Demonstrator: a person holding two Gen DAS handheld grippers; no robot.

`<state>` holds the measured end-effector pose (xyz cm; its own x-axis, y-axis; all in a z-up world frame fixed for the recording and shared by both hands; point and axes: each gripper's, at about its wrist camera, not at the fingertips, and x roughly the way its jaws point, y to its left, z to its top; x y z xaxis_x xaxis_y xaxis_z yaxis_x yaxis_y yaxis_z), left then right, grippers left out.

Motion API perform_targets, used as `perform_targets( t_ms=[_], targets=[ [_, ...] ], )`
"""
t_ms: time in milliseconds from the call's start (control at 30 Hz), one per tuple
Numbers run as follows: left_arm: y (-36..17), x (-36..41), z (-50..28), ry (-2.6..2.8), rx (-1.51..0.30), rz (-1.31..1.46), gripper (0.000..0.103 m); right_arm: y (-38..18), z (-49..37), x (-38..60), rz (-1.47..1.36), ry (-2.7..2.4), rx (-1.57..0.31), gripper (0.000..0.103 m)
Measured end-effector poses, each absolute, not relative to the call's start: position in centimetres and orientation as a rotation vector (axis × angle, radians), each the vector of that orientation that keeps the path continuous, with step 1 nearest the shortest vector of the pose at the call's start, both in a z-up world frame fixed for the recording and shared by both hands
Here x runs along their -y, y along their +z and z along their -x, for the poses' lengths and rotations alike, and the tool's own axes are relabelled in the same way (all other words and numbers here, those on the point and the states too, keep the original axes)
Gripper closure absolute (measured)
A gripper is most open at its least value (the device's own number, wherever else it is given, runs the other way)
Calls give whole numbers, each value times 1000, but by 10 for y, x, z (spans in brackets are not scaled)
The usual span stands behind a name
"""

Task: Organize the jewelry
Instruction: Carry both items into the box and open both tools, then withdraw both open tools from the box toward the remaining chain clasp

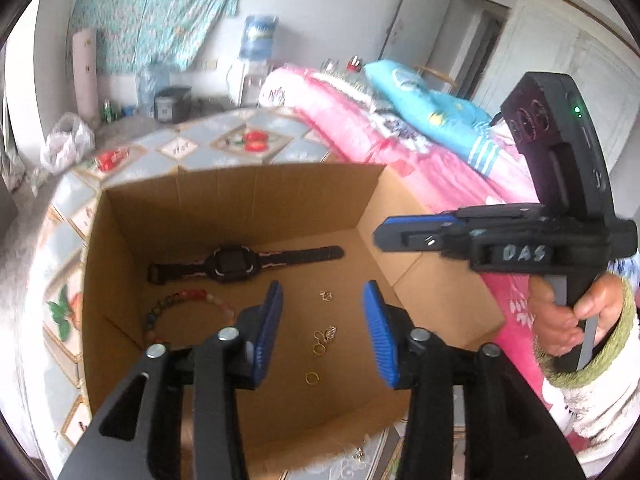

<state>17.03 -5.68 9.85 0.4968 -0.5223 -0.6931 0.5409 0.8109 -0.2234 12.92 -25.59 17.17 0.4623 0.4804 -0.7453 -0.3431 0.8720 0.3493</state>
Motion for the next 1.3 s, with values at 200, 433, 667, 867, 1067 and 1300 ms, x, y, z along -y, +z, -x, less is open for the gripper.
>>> perform_targets(
  t_ms=[200, 433, 667, 867, 1067, 1300],
  targets=[
    [119, 29, -109, -670, -692, -48, 41, 198, -52, 275, -166, 557, -809, 75],
    [116, 4, -41, -744, -618, -59, 23, 179, 27, 277, -160, 621, -749, 71],
    [52, 28, -27, -601, -786, -169, 20, 114, 40, 258, -228, 577, -897, 70],
    [1, 44, -47, -421, -945, -244, 20, 80, 25, 245, -245, 468, -1010, 70],
    [-14, 47, -56, -331, -974, -268, 18, 68, 13, 231, -215, 432, -1043, 71],
    [-23, 47, -59, -293, -1000, -259, 15, 59, -8, 215, -141, 398, -1033, 72]
  ],
)
